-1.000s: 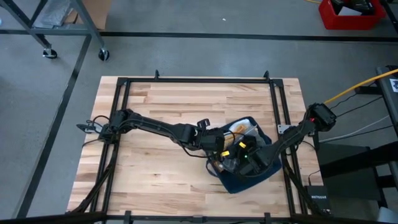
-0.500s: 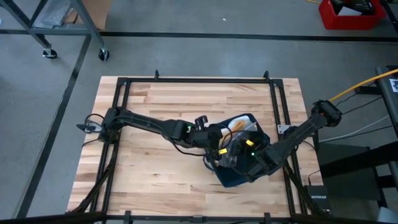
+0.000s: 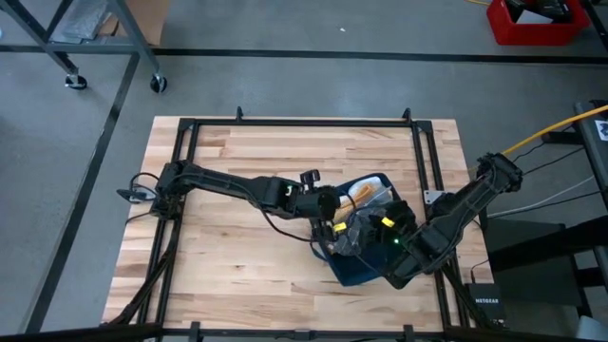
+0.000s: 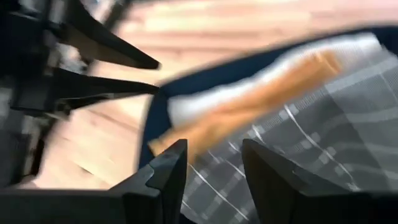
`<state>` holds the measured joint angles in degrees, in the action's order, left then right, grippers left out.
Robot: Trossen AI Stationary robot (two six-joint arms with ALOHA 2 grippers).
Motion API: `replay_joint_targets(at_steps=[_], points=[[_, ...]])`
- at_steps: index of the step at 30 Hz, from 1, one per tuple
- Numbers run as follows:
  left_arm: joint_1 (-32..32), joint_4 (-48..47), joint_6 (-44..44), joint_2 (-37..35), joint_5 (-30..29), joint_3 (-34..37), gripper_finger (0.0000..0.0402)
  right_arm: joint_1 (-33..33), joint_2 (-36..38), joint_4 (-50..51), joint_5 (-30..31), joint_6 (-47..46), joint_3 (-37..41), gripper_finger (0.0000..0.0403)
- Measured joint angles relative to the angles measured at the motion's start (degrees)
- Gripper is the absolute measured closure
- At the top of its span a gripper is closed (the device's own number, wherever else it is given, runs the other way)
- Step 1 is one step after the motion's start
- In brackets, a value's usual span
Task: Fold towel
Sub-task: Return to Home Position
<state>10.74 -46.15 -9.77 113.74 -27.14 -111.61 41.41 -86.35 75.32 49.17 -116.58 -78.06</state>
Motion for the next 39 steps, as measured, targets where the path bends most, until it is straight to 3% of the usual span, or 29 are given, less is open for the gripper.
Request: replay_joint_targets(at_steps=[6,11,18,21,27,32,39], points=[[0.01,0.04,3.93,-5.18,-0.03,0.00,0.0314,-0.17,0.00,3.39,5.99,3.90,-5.70,0.0244],[0.02,-0.07,4.54,-11.89,-0.04,0.02,0.0314,-0.17,-0.04,9.58,12.00,12.03,-15.21,0.0244],[0.51,-0.48,11.90,-23.16,-0.06,0.02,0.0314,-0.17,-0.04,13.90,14.88,38.13,-33.05,0.0244],[1.05,-1.99,12.87,-28.83,-0.06,0.02,0.0314,-0.17,0.00,14.02,12.90,52.62,-40.99,0.0244],[1.64,-8.25,13.27,-38.92,-0.08,0.00,0.0314,-0.17,0.01,14.11,1.71,77.37,-56.66,0.0244],[1.62,-13.29,11.02,-45.92,-0.08,0.00,0.0314,-0.16,6.16,7.44,-4.57,91.21,-53.06,0.0244],[1.62,-17.37,8.29,-52.80,-0.10,0.00,0.0314,-0.15,12.91,8.30,-7.80,92.85,-53.07,0.0244]])
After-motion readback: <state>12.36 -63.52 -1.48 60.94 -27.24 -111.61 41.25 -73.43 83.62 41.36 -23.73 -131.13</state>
